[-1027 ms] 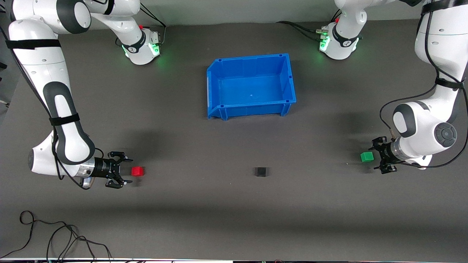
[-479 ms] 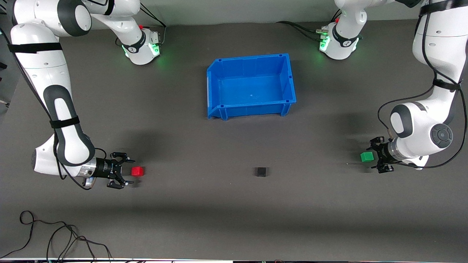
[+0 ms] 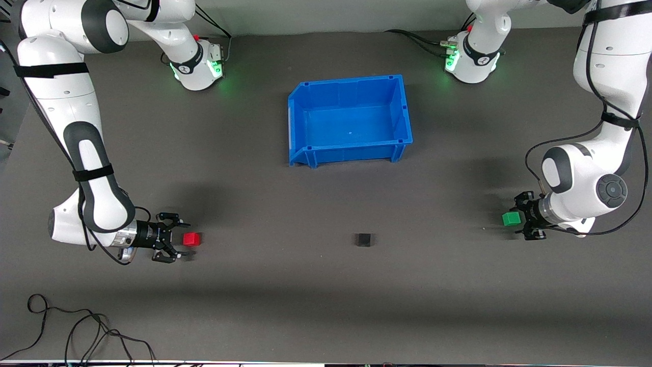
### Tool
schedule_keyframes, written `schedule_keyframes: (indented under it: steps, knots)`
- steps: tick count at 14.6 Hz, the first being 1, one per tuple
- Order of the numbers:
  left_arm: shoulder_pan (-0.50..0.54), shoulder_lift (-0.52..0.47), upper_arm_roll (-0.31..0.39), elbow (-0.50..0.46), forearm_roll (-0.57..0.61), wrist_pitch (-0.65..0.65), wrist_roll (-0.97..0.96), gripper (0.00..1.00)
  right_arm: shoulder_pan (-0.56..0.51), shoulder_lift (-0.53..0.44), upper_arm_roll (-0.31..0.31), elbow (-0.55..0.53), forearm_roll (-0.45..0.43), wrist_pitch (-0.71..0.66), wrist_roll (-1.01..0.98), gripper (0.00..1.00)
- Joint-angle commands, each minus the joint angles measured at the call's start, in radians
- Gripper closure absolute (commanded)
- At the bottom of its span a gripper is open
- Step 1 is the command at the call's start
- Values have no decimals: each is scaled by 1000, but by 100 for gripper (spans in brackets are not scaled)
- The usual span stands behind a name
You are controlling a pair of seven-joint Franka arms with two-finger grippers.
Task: Attach green and red cubes to black cube
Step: 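Close the right gripper on the red cube while the left gripper grips green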
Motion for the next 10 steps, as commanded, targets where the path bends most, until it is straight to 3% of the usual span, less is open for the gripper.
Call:
schedule_keyframes:
  steps: [1, 4, 6, 7, 10]
  knots:
    - [-3, -6, 3, -8, 10, 14, 5, 65, 3, 9, 1, 16, 29, 12, -22, 25]
    - [-3, -7, 3, -2, 10, 12, 2, 73, 3, 7, 0, 16, 29, 11, -27, 50]
    - [-20, -6, 3, 27, 10, -8, -12, 87, 2, 7, 1, 16, 29, 12, -27, 64]
    - [-30, -14, 3, 37, 10, -11, -16, 88, 2, 7, 1, 16, 29, 11, -27, 71]
    - [-35, -59, 2, 90, 12, -170, -7, 93, 2, 4, 1, 27, 29, 4, -19, 84]
